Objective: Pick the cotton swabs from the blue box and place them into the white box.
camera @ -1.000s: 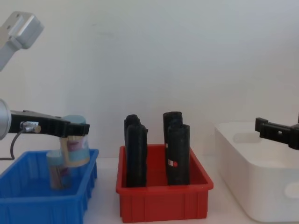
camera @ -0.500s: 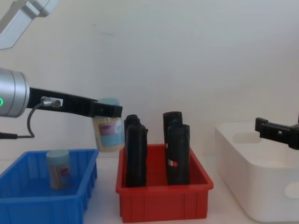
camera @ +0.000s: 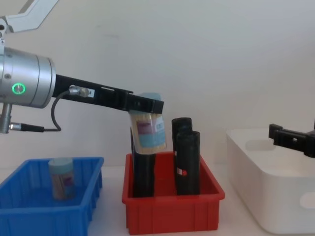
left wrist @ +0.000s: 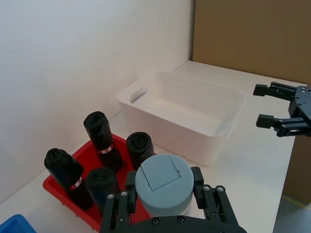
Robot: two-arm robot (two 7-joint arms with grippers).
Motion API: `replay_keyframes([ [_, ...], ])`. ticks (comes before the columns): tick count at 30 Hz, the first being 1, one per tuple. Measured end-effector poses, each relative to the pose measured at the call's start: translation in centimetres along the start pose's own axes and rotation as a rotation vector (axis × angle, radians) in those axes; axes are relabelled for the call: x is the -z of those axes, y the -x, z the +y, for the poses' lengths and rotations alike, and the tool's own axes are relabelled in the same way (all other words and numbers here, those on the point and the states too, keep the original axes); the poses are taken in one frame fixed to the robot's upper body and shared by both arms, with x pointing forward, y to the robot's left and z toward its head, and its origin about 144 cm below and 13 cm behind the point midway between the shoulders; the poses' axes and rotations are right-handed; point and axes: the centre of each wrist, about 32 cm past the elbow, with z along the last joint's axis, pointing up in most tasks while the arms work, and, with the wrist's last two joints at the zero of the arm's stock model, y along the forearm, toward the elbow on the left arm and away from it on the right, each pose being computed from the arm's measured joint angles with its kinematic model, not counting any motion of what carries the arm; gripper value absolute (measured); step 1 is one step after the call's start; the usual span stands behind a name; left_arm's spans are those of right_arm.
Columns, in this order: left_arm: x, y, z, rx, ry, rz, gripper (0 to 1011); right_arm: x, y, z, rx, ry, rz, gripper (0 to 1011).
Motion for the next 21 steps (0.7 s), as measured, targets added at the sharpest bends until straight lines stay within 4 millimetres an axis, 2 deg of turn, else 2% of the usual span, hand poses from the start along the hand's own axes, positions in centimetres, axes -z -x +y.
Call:
replay_keyframes([
  [21,-1.08,0.52,-0.56,0.071,0.001,-0.015,673,-0.07,0.01,0.08,-0.015,0.001,-0.006,1002],
])
